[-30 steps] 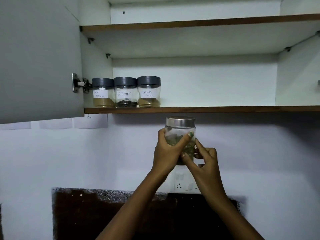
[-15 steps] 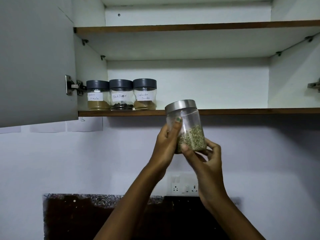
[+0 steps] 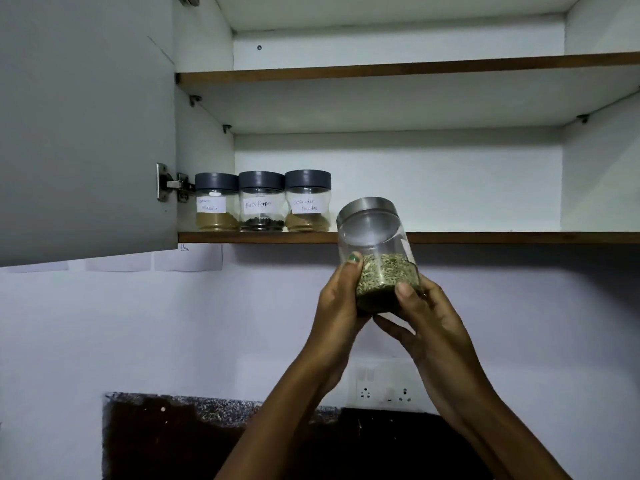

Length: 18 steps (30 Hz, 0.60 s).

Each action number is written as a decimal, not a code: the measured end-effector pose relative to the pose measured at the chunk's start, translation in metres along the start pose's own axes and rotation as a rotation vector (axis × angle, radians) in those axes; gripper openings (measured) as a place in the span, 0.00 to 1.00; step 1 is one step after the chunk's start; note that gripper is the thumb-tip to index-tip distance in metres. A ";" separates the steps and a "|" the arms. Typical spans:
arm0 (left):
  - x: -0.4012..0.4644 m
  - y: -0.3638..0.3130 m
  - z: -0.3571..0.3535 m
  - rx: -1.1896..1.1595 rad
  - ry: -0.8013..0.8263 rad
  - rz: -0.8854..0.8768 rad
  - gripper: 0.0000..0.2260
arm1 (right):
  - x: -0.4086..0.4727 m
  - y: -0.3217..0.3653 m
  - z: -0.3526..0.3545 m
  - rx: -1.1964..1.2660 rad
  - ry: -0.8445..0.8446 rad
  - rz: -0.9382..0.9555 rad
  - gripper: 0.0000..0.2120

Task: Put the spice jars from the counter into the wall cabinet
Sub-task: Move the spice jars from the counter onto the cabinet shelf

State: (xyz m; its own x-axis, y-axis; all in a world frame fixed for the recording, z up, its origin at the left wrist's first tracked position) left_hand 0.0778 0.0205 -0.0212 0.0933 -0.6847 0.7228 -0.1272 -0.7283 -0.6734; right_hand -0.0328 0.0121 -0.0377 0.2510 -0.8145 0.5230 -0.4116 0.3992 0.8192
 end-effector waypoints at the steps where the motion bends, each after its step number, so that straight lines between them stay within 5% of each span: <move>1: 0.000 0.001 0.000 0.006 0.010 -0.006 0.24 | 0.001 0.002 -0.003 -0.002 0.014 0.001 0.30; 10: 0.004 -0.008 0.004 0.145 0.022 -0.156 0.17 | -0.010 0.027 0.009 -0.263 -0.264 0.300 0.34; 18: 0.001 -0.006 0.003 0.199 0.003 -0.121 0.18 | -0.018 0.026 0.003 -0.472 -0.398 0.480 0.38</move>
State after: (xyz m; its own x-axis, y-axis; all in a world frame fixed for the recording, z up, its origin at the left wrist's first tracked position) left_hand 0.0814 0.0240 -0.0171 0.0934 -0.5917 0.8007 0.0817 -0.7969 -0.5985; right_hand -0.0511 0.0361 -0.0267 -0.2298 -0.5618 0.7948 0.0426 0.8100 0.5849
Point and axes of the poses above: each hand's wrist, its own x-axis towards the middle knuckle, its own z-axis out of the back of the hand, y = z × x, the point moved 9 cm from there along x, towards the middle knuckle, and after that the axes turned 9 degrees about -z, right-handed, at the moved point
